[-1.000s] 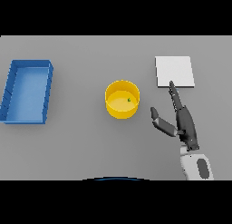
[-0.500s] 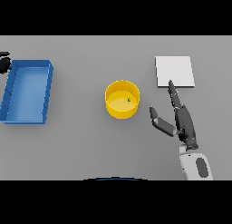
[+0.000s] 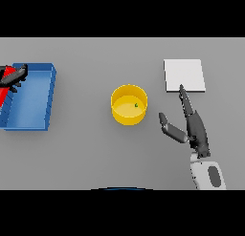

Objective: Pick up the red beaker and tilt it to pour out 1 green nut into yellow bowl. Pick up the yellow bowl and place it on the metallic measuring scale.

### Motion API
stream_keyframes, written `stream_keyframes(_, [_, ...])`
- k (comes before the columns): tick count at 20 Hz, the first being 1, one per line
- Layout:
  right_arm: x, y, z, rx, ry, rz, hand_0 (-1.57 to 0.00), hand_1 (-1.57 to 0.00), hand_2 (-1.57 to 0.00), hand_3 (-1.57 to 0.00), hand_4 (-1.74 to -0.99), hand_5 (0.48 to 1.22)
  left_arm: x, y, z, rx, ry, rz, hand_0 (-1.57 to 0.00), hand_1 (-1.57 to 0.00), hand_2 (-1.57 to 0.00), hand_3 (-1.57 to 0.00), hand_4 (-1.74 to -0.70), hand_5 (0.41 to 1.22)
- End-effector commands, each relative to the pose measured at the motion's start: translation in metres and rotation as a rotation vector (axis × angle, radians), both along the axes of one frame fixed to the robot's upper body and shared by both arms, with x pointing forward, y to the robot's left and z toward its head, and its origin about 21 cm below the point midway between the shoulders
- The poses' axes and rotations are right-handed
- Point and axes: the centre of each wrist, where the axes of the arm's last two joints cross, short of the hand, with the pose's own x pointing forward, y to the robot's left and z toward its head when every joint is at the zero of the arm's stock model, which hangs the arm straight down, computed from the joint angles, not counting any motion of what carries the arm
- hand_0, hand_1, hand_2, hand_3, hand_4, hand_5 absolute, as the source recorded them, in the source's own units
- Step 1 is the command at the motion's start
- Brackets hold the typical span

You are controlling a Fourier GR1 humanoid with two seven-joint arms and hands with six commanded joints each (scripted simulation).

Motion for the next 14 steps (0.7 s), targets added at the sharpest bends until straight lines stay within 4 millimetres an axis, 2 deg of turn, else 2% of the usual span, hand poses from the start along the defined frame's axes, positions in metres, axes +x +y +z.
stream_keyframes(1, [-0.002, 0.001, 0.001, -0.007, -0.015, 0.006, 0.00, 0.00, 0.00, 0.00, -1.151, 0.677, -0.002, 0.002, -0.001, 0.010, 0.017, -0.013, -0.64, -0.56, -0.54, -0.45, -0.82, 0.667])
stream_keyframes(3, [0.000, 0.002, 0.001, -0.001, -0.003, 0.015, 0.00, 0.00, 0.00, 0.00, -1.145, 0.685, -0.001, 0.001, 0.001, 0.079, 0.043, -0.041, -0.41, -0.36, -0.34, -0.29, -0.76, 0.651])
stream_keyframes(6, [-0.003, 0.001, 0.003, -0.008, 0.004, 0.008, 0.00, 0.00, 0.00, 0.00, -1.160, 0.688, 0.005, 0.001, -0.010, 0.105, 0.041, -0.025, -0.21, -0.18, -0.18, -0.15, -0.73, 0.647])
stream_keyframes(9, [-0.002, 0.001, 0.004, -0.013, 0.012, 0.001, 0.00, 0.00, 0.00, 0.00, -1.176, 0.688, 0.011, 0.004, -0.011, 0.126, 0.000, -0.007, -0.11, -0.09, -0.09, -0.08, -0.71, 0.647])
stream_keyframes(11, [-0.002, 0.000, 0.003, -0.054, 0.035, -0.020, 0.00, 0.00, 0.00, 0.00, -1.175, 0.672, 0.012, -0.003, -0.011, 0.116, -0.033, -0.006, -0.07, -0.06, -0.06, -0.05, -0.71, 0.658])
stream_keyframes(14, [0.003, 0.008, 0.012, -0.142, -0.001, 0.064, 0.00, 0.00, 0.00, 0.00, -1.132, 0.703, 0.009, -0.001, -0.011, 0.105, -0.096, -0.014, -0.03, -0.03, -0.03, -0.02, -0.71, 0.679])
